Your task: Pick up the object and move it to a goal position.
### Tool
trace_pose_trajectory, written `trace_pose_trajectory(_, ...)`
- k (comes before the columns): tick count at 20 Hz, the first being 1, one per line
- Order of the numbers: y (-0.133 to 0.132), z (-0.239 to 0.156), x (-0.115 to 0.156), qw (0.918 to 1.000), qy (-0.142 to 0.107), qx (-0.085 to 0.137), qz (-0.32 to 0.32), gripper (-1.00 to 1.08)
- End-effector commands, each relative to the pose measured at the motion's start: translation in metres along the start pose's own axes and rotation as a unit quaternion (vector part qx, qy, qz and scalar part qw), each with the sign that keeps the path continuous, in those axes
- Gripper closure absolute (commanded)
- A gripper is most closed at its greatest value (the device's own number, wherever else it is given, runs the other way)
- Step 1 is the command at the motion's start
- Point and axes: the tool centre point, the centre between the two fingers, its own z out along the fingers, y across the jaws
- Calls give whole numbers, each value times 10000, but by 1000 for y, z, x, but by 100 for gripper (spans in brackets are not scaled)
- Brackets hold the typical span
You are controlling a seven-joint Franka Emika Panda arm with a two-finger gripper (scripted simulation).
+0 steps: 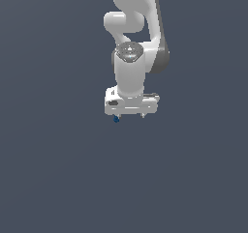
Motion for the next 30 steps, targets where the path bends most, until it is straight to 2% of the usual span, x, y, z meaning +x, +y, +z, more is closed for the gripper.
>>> trace_pose_trajectory(1,0,0,0,10000,0,0,0,-92)
trace_pose_trajectory(9,18,-12,5,9999,60,-92,-87,-92)
trace_pose_trajectory(18,20,-10,3,9999,60,-96,-91,-92)
trace_pose_trajectory(24,30,5,-9,9998,61,-129,-126,-92)
trace_pose_trajectory(30,47,30,-33,9996,60,-184,-195,-92)
